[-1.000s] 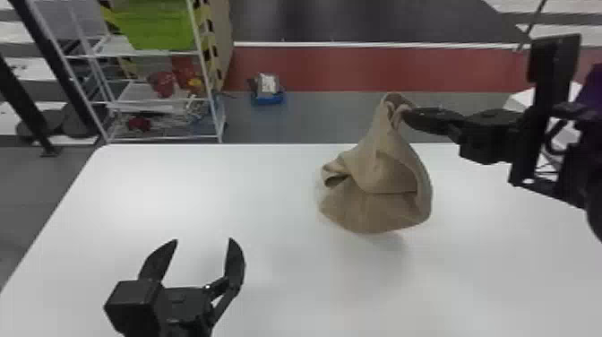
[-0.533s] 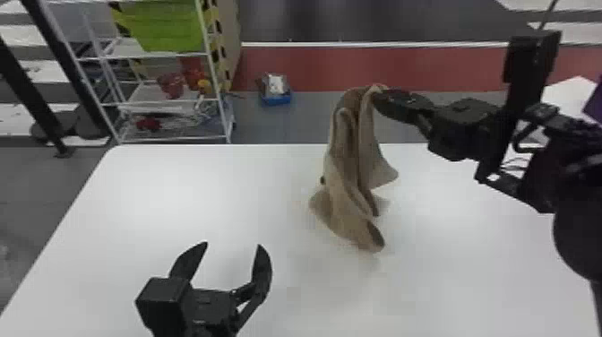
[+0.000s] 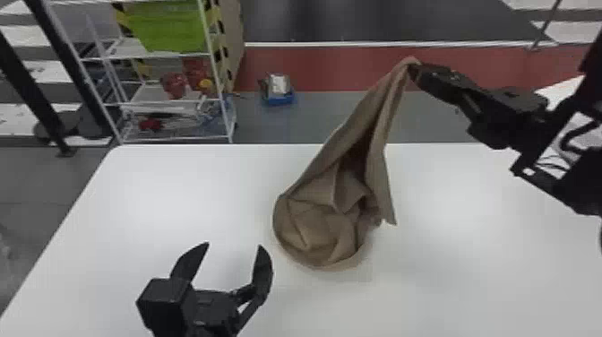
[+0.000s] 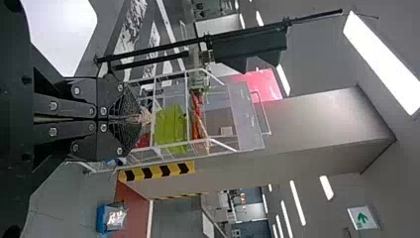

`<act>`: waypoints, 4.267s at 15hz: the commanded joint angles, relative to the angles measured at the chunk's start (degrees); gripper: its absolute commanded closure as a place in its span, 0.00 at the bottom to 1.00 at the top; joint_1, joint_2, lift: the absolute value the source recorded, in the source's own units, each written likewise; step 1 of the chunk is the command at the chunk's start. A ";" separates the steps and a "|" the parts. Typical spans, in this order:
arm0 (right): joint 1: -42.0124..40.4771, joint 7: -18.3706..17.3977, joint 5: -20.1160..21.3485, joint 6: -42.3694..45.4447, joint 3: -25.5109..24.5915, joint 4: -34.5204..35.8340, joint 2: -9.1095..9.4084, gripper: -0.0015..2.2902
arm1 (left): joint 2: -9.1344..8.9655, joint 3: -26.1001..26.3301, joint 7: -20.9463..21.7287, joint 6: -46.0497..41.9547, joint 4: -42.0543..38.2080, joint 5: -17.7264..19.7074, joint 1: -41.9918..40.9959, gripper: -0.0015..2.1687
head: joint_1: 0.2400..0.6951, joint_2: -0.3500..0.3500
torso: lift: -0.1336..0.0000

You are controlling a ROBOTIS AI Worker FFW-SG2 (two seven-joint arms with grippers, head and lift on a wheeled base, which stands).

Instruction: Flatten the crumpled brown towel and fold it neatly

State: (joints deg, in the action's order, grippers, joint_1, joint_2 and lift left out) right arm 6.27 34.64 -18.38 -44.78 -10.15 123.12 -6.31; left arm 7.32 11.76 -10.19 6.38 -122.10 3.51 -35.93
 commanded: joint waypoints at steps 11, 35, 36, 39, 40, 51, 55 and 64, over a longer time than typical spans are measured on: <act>-6.36 24.95 5.55 3.51 -17.80 -4.12 -9.51 0.24 | -0.02 1.68 0.44 2.90 0.02 -0.09 1.39 0.04 | 1.00 0.22 | 0.07; -17.08 14.23 5.02 1.22 -14.11 -14.66 -8.19 0.21 | 0.07 1.95 1.23 3.60 0.64 -0.09 1.57 0.04 | 1.00 0.15 | 0.07; -16.99 13.88 5.28 1.57 -13.49 -15.19 -8.19 0.21 | 0.07 1.95 1.23 3.60 0.64 -0.09 1.57 0.04 | 1.00 0.14 | 0.07; -16.02 13.26 6.25 2.28 -10.94 -16.68 -8.19 0.25 | 0.07 1.95 1.23 3.60 0.55 -0.09 1.57 0.04 | 1.00 0.15 | 0.07; -15.76 13.26 6.51 2.28 -10.06 -17.04 -8.19 0.25 | 0.15 1.95 1.23 3.60 0.55 -0.09 1.57 0.04 | 1.00 0.16 | 0.07; -14.88 11.86 8.80 6.14 -7.25 -19.32 -8.19 0.37 | 0.07 1.86 1.23 3.43 0.55 0.00 1.48 0.04 | 1.00 0.21 | 0.07; -14.44 12.03 9.33 7.73 -6.64 -20.02 -8.19 0.37 | 0.15 1.77 1.14 3.43 0.20 0.00 1.30 0.04 | 1.00 0.22 | 0.07; -21.91 26.01 10.47 14.58 -12.09 -7.37 -8.63 0.49 | -0.02 3.88 8.87 18.02 -7.10 2.37 5.00 0.05 | 1.00 0.15 | 0.07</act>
State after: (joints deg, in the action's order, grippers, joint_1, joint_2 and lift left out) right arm -13.81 58.93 -9.81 -34.10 -22.94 114.76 -14.59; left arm 7.39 15.00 -1.06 21.93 -128.38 5.54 -32.62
